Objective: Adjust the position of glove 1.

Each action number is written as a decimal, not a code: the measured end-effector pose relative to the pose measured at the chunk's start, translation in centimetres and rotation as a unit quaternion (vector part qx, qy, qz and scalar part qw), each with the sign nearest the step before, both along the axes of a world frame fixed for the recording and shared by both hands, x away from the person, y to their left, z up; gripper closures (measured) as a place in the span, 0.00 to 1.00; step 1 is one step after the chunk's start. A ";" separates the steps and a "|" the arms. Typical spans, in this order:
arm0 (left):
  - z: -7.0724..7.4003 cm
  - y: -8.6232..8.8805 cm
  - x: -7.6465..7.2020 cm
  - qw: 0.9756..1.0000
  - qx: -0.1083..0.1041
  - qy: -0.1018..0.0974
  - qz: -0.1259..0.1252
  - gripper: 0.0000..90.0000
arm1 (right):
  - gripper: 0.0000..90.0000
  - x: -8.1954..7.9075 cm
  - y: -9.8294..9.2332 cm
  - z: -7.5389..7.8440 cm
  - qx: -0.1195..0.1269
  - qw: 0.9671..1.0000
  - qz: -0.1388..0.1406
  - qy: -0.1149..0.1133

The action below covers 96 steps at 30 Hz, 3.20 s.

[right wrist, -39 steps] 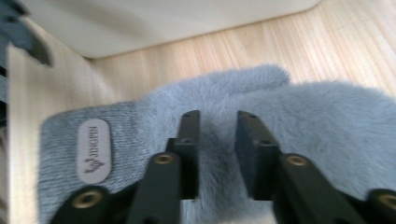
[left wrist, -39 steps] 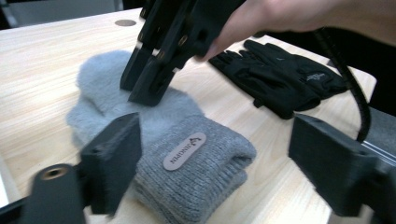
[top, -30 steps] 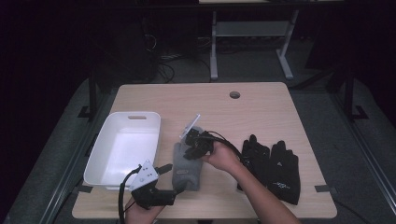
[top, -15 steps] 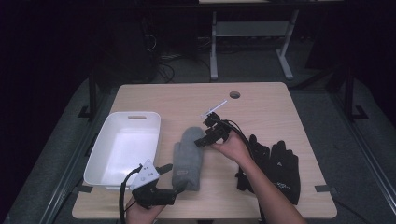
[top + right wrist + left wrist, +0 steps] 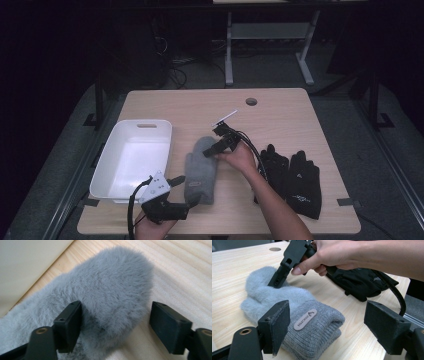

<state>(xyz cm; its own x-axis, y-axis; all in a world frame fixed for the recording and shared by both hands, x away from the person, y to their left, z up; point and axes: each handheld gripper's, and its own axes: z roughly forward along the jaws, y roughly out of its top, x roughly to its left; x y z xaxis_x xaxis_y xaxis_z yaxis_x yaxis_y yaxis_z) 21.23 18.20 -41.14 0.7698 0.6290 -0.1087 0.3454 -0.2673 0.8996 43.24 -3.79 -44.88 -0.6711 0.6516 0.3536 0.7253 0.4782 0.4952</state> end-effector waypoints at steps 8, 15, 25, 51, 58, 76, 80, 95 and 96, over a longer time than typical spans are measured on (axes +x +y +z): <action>0.0 -0.1 0.0 1.000 0.002 0.002 -0.001 0.23 | 0.58 -0.3 -0.1 -0.4 0.030 0.999 0.008 0.016; -0.1 -0.2 0.1 1.000 0.006 0.006 -0.003 0.23 | 0.80 -0.5 -0.8 -0.3 0.063 0.998 0.013 0.024; 0.0 -0.2 0.3 1.000 -0.014 0.023 -0.003 0.23 | 0.84 -1.9 -2.5 1.7 0.103 0.994 0.020 -0.002; 0.0 -4.9 5.2 0.987 0.002 0.161 0.012 0.24 | 0.85 -5.2 -12.1 0.9 0.090 0.995 -0.012 -0.037; -1.7 -4.8 6.8 0.973 0.009 0.231 0.027 0.25 | 0.85 -4.7 -12.3 0.2 0.088 0.996 -0.010 -0.030; -5.1 -5.2 8.5 0.926 -0.042 0.375 -0.007 0.25 | 0.85 -4.9 -12.5 -0.2 0.082 0.996 -0.011 -0.031; -5.3 -4.8 8.6 0.918 -0.062 0.390 -0.021 0.38 | 0.85 -4.9 -12.4 -0.3 0.087 0.996 -0.012 -0.032; -3.9 -4.6 7.9 0.939 -0.043 0.340 -0.036 0.50 | 0.85 -5.3 -12.2 1.7 0.099 0.994 -0.014 -0.033; -3.8 -4.6 7.8 0.942 -0.040 0.332 -0.037 0.50 | 0.85 -5.3 -12.2 1.9 0.100 0.994 -0.015 -0.033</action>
